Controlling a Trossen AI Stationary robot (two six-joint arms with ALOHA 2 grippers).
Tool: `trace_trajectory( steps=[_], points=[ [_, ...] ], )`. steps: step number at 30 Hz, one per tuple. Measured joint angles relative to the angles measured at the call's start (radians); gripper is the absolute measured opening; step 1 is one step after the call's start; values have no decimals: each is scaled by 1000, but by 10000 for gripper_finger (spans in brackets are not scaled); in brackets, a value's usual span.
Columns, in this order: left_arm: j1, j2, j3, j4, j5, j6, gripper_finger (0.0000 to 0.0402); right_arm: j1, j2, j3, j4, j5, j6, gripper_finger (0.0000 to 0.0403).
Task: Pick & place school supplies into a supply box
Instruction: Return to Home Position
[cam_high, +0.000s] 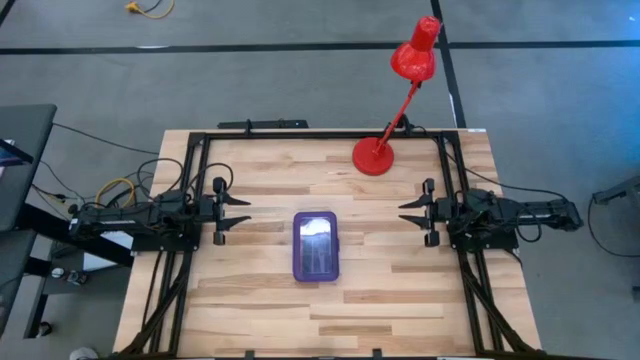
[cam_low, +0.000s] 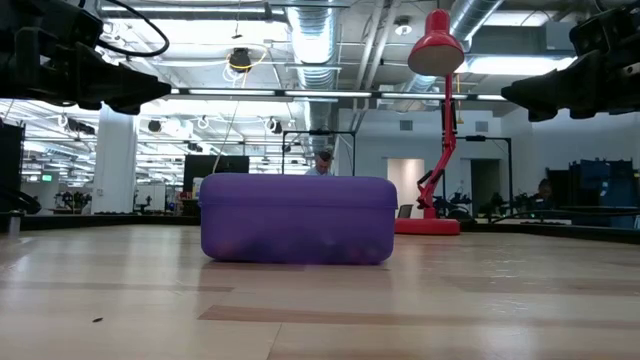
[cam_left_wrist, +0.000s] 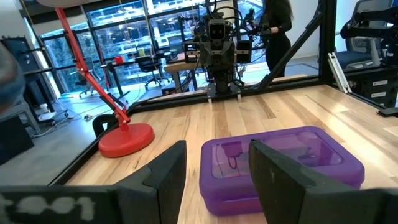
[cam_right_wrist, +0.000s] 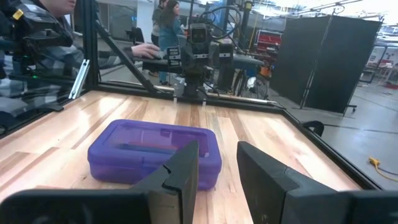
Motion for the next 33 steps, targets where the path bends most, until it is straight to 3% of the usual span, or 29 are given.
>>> trace_trajectory(
  steps=[33],
  points=[
    [0, 0, 0, 0, 0, 0, 162, 0, 0, 0, 0, 0, 0, 107]
  ],
)
